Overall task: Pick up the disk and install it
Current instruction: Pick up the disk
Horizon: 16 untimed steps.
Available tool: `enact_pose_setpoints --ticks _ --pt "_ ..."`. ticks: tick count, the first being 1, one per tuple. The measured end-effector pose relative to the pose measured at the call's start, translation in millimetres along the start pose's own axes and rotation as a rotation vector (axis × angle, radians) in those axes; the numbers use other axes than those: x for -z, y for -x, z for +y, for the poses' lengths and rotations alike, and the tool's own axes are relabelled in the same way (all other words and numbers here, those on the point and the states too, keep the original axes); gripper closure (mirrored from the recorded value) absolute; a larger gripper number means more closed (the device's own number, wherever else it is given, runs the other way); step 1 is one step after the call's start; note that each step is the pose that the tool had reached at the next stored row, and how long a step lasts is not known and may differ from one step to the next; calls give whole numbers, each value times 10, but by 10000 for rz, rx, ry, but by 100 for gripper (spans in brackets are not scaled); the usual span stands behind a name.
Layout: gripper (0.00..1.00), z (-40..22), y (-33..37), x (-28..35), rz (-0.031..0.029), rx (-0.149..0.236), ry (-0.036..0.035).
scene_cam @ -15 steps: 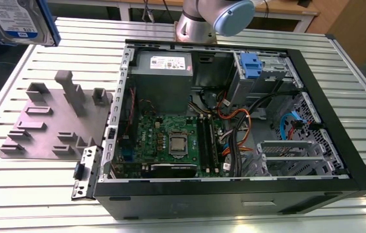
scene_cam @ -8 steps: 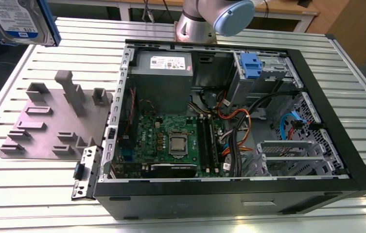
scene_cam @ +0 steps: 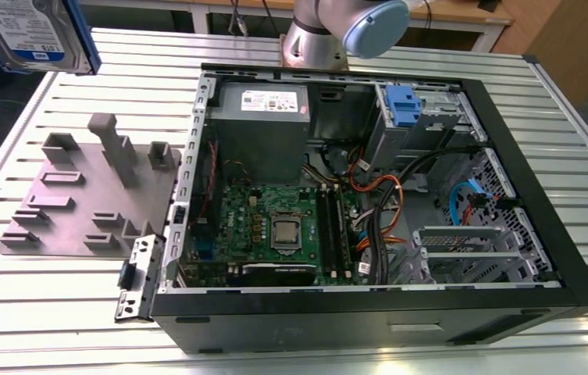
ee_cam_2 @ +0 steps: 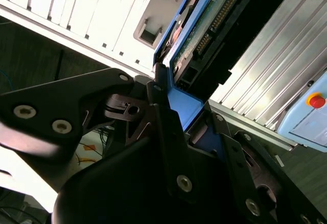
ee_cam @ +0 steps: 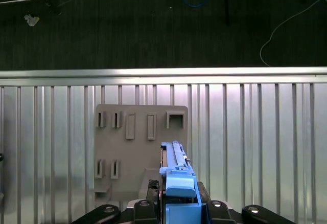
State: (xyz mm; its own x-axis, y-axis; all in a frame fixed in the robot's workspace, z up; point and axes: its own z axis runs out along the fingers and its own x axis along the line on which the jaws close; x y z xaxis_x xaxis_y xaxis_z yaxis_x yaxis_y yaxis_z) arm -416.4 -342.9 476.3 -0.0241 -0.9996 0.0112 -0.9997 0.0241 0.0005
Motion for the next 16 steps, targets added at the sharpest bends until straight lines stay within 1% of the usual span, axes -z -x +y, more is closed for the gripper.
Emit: enact_pose_setpoints --ticks 3,8,16 --pt "63 -14 1 0 0 -2 0" --pt "63 -22 -3 0 1 0 1" --pt "63 -27 -58 0 1 -1 1"
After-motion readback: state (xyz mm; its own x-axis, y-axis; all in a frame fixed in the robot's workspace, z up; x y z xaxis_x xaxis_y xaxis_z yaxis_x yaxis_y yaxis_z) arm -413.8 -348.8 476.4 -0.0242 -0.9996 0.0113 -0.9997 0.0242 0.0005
